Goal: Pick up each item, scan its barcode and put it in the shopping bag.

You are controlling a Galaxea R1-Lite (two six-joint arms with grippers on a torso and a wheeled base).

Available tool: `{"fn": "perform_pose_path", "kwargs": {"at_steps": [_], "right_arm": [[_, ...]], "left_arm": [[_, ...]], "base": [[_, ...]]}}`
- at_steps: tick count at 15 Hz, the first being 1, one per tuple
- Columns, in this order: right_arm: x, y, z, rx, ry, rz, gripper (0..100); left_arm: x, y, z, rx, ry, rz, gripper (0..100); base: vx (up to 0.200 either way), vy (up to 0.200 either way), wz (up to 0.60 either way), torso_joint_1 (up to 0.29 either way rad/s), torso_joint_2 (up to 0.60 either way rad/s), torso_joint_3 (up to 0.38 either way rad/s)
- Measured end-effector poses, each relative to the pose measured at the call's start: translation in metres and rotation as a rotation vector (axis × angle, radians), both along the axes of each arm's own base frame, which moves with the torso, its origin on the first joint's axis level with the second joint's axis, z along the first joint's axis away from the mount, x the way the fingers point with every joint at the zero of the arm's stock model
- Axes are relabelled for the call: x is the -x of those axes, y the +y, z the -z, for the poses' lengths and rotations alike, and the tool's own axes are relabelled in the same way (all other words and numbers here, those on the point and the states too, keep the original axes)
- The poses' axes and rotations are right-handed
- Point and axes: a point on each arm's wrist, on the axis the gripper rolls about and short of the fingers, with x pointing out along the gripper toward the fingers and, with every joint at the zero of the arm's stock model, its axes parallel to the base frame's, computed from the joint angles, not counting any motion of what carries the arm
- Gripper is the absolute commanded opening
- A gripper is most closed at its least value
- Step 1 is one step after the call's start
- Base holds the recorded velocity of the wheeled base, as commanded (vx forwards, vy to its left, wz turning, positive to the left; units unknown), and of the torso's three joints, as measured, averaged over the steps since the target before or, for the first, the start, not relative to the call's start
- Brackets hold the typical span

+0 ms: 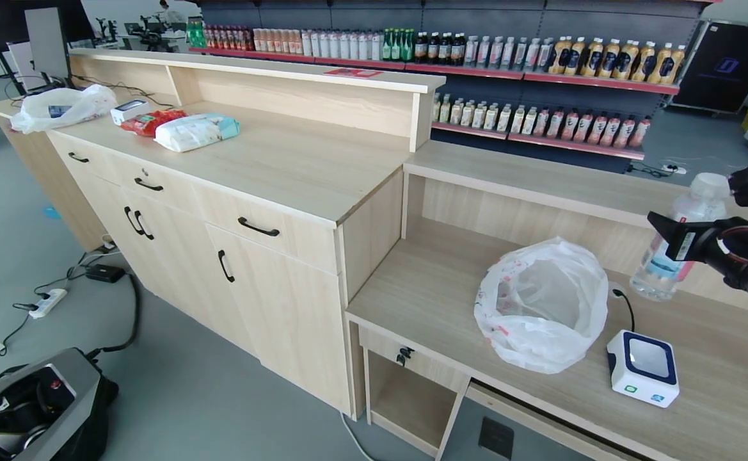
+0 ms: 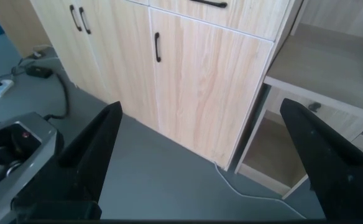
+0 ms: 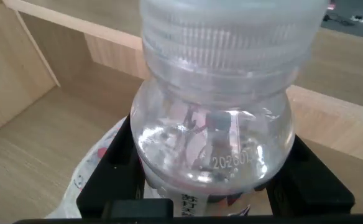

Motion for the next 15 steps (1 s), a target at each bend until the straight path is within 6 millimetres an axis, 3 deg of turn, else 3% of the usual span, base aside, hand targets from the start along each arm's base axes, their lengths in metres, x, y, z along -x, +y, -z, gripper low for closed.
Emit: {"fn": "perform_pose_path", "kwargs": {"at_steps": [7, 11, 15], "right_arm": [[-0.093, 0.019, 0.078, -0.003, -0.020, -0.204, 0], [-0.107, 0.036, 0.119, 0.000, -0.001, -0.252, 0], [-0.108, 0.049, 0.150, 0.006, 0.042, -0.305, 0]], "left_arm": [[0.000, 0.000, 0.000, 0.000, 0.000, -0.001, 100], [0.000, 0.000, 0.000, 0.000, 0.000, -0.001, 100], [0.000, 0.000, 0.000, 0.000, 0.000, -0.001, 100]], "base": [[0.000, 0.000, 0.00, 0.000, 0.00, 0.000], [0.000, 0.000, 0.00, 0.000, 0.00, 0.000], [0.000, 0.000, 0.00, 0.000, 0.00, 0.000]]}}
